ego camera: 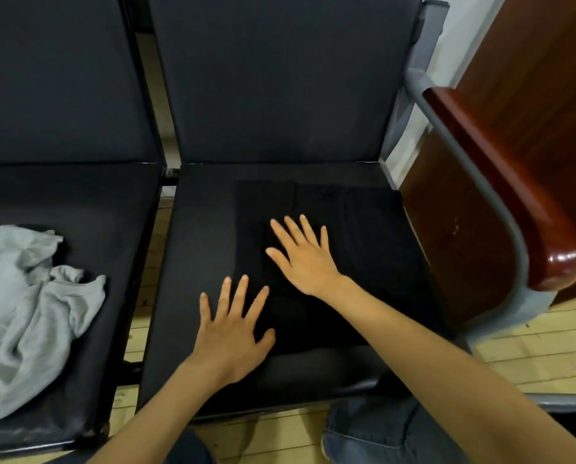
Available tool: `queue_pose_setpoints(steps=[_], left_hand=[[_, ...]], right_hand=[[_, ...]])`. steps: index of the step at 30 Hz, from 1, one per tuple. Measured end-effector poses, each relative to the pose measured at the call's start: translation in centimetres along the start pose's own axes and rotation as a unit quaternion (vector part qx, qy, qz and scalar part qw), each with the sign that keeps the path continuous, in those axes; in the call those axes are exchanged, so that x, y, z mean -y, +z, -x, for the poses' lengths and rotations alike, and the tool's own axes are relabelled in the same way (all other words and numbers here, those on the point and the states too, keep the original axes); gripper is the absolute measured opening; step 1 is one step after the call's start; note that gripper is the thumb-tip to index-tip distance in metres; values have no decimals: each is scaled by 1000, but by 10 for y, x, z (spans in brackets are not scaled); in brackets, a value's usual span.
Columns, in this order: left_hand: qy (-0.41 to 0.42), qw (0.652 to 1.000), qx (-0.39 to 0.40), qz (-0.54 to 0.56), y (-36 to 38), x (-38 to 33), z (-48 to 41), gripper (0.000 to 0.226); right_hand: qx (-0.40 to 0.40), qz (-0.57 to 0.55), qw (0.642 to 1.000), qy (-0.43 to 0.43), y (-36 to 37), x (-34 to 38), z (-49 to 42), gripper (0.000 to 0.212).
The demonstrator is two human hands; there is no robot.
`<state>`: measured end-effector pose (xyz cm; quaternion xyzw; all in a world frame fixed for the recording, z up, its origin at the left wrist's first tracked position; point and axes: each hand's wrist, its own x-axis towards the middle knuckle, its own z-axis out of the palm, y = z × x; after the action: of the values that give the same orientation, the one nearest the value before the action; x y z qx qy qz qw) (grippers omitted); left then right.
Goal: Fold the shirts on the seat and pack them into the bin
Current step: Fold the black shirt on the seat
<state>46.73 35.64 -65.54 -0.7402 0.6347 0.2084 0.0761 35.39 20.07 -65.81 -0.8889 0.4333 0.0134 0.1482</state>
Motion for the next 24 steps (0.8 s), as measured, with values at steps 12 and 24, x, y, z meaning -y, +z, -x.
queue_pose_setpoints(steps=[12,24], left_hand=[[17,996,-84,15,1,-2,-4,77],[-51,974,-200,90,-11,-27,-2,38]], right_hand=[[35,-175,984,-6,-1,25,-22,46],[-164,-140,976,45,-11,-66,27,21]])
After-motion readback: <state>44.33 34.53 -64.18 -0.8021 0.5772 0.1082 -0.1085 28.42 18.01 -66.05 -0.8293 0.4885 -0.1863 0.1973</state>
